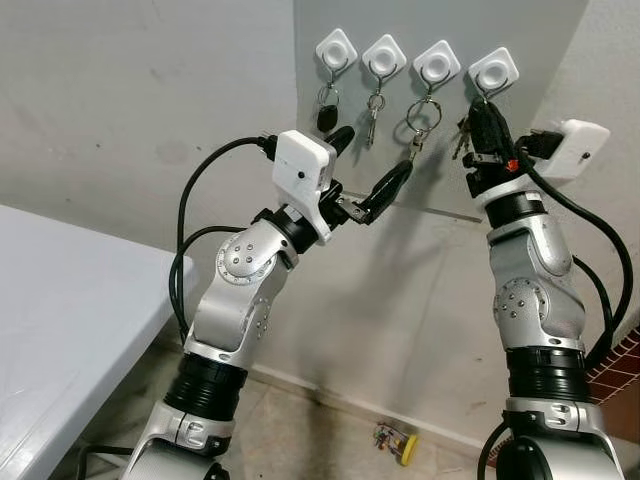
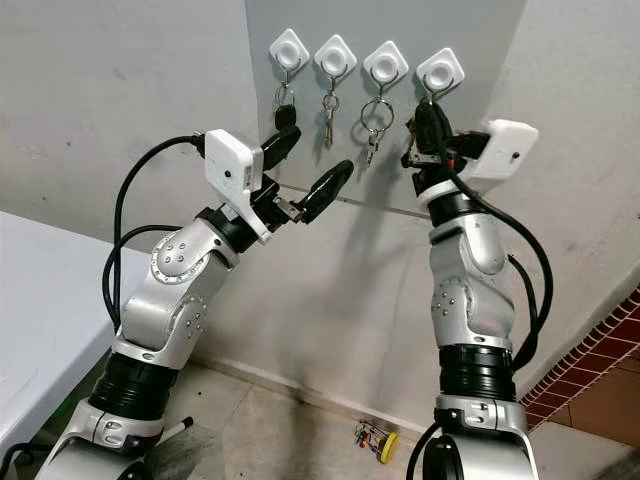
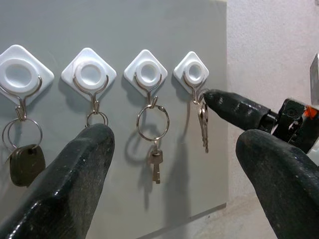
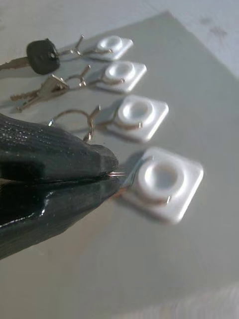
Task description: Hang keys on a hook
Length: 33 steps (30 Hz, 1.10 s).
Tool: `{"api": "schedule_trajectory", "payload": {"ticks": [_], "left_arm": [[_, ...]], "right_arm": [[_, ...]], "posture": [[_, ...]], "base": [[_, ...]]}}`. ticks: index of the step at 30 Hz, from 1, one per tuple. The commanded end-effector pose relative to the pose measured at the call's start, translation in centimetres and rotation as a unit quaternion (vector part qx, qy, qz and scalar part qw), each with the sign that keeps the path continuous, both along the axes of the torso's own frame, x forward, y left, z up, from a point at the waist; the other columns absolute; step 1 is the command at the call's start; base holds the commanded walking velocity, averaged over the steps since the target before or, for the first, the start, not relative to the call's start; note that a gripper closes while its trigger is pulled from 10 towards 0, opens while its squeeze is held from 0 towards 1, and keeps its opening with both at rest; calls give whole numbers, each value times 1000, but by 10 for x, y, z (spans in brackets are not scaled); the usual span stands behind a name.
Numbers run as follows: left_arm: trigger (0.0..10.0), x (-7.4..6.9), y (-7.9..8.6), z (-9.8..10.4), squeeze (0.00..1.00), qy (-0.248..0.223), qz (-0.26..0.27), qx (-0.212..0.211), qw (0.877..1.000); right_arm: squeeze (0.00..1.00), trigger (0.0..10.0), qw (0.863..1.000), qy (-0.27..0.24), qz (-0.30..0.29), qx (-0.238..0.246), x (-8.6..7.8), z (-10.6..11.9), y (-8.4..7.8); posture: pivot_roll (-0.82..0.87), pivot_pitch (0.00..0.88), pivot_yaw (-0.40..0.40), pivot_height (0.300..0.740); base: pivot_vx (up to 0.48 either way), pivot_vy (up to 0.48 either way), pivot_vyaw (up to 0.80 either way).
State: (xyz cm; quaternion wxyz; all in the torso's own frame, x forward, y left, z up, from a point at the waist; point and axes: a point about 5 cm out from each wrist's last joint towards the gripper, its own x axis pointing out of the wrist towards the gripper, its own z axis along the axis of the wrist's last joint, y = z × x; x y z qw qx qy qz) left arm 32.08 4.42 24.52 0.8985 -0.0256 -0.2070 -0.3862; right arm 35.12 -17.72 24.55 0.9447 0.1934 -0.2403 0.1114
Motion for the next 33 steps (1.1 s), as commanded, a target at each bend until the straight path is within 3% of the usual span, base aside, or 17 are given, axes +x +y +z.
{"api": "schedule_trajectory", "payload": {"ticks": [1, 13, 19, 20, 21, 33], "left_arm": [[10000, -2, -1, 5, 0, -8, -4, 0, 1000], [10000, -1, 1, 7, 0, -10, -3, -1, 1000], [10000, 0, 1, 8, 0, -9, 0, 0, 1000], [10000, 0, 1, 8, 0, -9, 0, 0, 1000], [10000, 0, 1, 8, 0, -8, 1, -1, 1000], [10000, 8, 10, 0, 0, 9, 42, -5, 999]], "right_arm": [[0, 10000, 1000, 1, 5, 16, 1, 3, 1], [0, 10000, 993, 30, 26, 116, 2, -5, -2], [0, 10000, 992, 38, 30, 118, 2, -9, -2], [800, 10000, 992, 38, 30, 117, 1, -10, -2], [1000, 10000, 992, 39, 30, 118, 1, -11, -2], [1000, 10000, 996, 37, 24, 77, -5, -21, 6]], "posture": [[-22, 0, -2, 740], [-22, 0, 5, 740], [-19, 0, 5, 740], [-19, 0, 5, 740], [-19, 0, 5, 740], [-22, 0, 9, 740]], "base": [[0, 0, 0], [0, 0, 0], [0, 0, 0], [0, 0, 0], [0, 0, 0], [0, 0, 0]]}}
